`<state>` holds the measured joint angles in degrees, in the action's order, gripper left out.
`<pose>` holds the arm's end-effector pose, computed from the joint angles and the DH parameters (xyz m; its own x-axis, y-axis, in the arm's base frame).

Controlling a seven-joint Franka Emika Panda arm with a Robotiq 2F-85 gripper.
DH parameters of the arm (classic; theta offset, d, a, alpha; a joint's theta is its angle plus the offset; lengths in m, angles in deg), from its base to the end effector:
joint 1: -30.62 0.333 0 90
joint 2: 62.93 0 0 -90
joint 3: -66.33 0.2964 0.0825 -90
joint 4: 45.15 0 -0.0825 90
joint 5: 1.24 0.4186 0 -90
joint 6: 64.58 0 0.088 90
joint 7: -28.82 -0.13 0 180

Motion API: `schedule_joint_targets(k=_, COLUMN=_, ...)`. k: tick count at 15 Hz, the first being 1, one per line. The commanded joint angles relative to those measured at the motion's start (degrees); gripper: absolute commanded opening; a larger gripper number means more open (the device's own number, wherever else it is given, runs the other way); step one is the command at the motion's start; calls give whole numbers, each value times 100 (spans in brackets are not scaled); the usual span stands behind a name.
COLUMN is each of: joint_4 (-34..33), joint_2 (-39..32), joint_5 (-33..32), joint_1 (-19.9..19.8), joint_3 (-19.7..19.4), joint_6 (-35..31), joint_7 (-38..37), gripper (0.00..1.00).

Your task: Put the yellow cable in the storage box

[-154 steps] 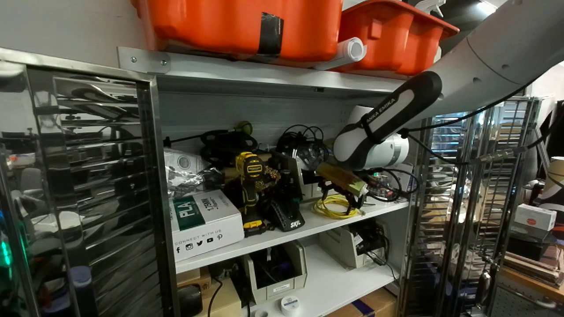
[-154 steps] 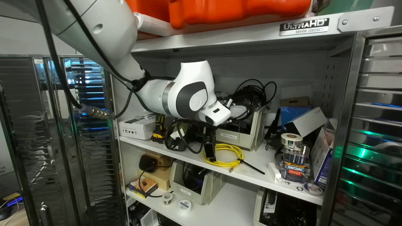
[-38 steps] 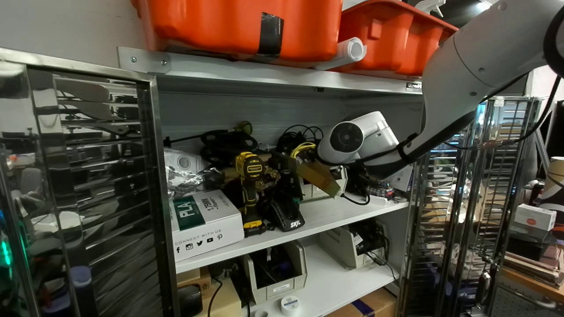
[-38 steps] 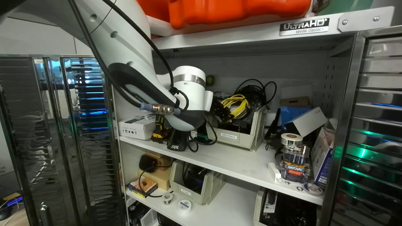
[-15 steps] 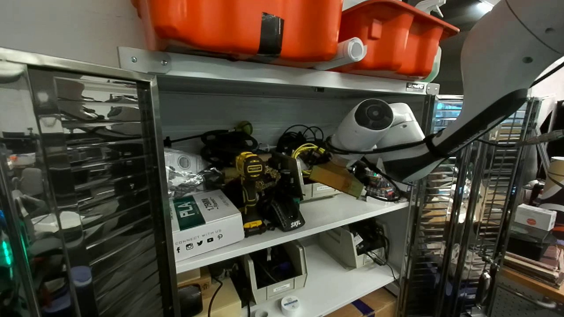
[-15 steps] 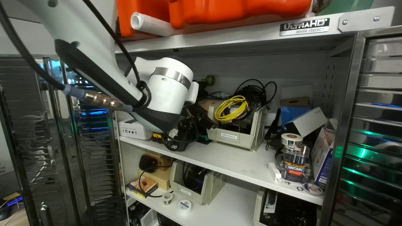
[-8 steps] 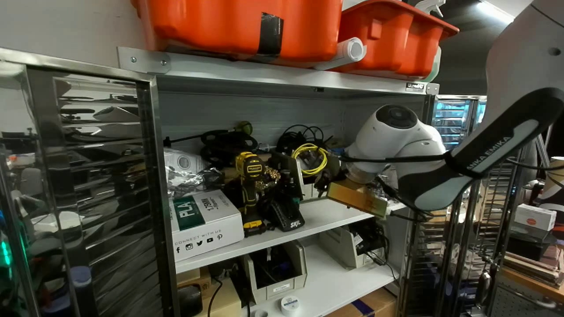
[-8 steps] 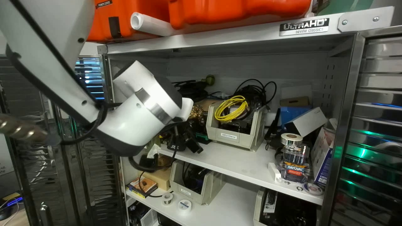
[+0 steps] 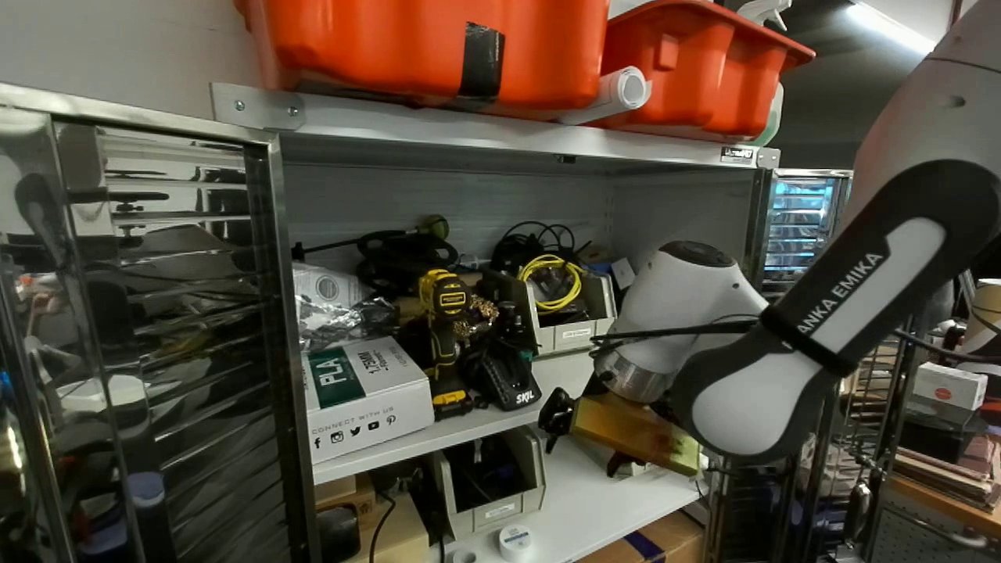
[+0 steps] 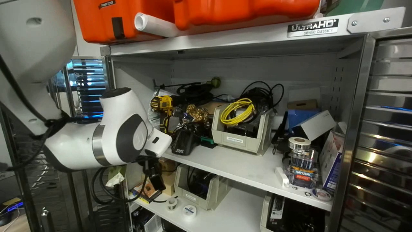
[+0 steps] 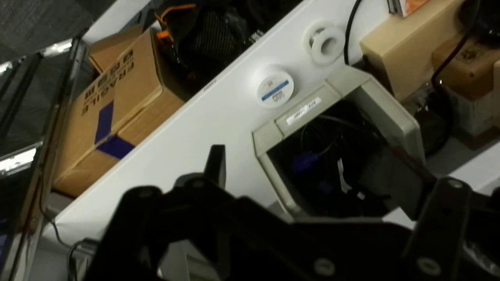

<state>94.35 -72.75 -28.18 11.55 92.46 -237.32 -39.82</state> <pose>0.5358 0.1044 0.2169 0.7338 -0.6093 0.3004 -0.5334 -0.7906 -0.3007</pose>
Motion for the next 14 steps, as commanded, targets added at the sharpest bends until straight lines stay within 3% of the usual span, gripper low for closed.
schedule_joint_targets(k=1, joint_4=-593, joint_2=2, joint_5=1627, joint_1=-1056, joint_3=1423, joint_6=1291, joint_7=1207, gripper=100)
schedule_joint_targets(k=4, joint_4=-1157, joint_2=383, joint_5=2739, joint_1=-1305, joint_3=1619, joint_6=2707, joint_7=2010, gripper=100)
schedule_joint_targets(k=5, joint_4=-1383, joint_2=641, joint_5=3373, joint_1=-170, joint_3=435, joint_6=3156, joint_7=2486, gripper=100)
schedule_joint_targets(k=9, joint_4=-2206, joint_2=918, joint_5=3779, joint_1=762, joint_3=-934, joint_6=5069, joint_7=3355, gripper=100)
schedule_joint_targets(k=10, joint_4=-1876, joint_2=800, joint_5=3582, joint_1=1049, joint_3=-1127, joint_6=4433, joint_7=2971, gripper=100)
schedule_joint_targets(k=12, joint_4=-2106, joint_2=923, joint_5=3646, joint_1=1193, joint_3=-1379, joint_6=4922, joint_7=3179, gripper=100)
schedule_joint_targets(k=14, joint_4=-2133, joint_2=930, joint_5=3652, joint_1=1225, joint_3=-1413, joint_6=4985, joint_7=3216, gripper=100)
